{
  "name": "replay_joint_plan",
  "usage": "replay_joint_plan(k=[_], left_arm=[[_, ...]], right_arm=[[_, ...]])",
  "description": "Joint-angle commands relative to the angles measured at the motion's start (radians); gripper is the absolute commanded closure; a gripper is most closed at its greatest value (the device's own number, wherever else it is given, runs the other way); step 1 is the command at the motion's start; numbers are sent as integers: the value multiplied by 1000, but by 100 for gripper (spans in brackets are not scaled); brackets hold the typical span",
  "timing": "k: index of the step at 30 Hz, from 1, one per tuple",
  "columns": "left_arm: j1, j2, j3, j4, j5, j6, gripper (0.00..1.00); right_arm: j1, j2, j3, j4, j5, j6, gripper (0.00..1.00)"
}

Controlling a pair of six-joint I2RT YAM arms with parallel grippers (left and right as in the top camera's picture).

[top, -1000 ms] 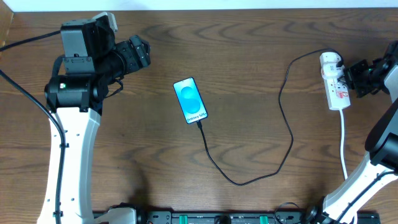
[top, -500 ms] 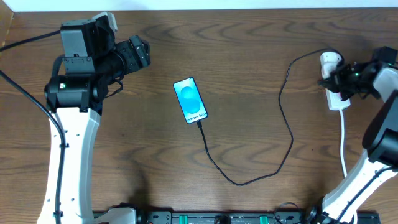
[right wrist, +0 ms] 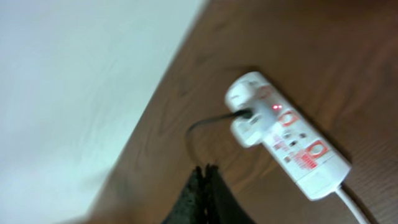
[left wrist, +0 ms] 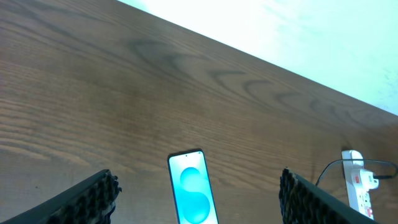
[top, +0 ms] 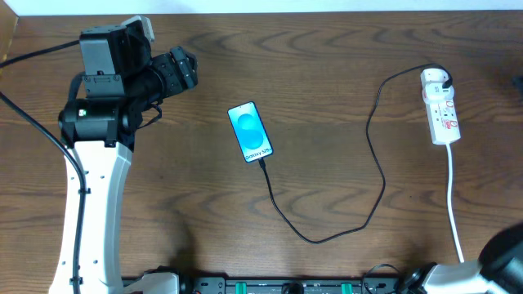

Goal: Plug charger to phone and switch on socket
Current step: 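Lift the right gripper off the power strip and pull back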

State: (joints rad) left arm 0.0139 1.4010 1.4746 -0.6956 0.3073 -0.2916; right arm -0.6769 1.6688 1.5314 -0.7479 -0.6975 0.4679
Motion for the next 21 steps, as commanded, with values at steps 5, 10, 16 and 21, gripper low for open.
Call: replay_joint_plan(k=[5,10,16,21], left_arm=[[3,-8,5,0,-13,2,15],[3,-8,5,0,-13,2,15],[3,-8,5,0,-13,2,15],[3,-8,5,0,-13,2,15]], right_arm=[[212,-301,11,-234,143,-566,61],[429,-407,11,-399,468,-656,46],[564,-426,11,-560,671,-666,1],[565,-425,11,-675,812,-667,1]])
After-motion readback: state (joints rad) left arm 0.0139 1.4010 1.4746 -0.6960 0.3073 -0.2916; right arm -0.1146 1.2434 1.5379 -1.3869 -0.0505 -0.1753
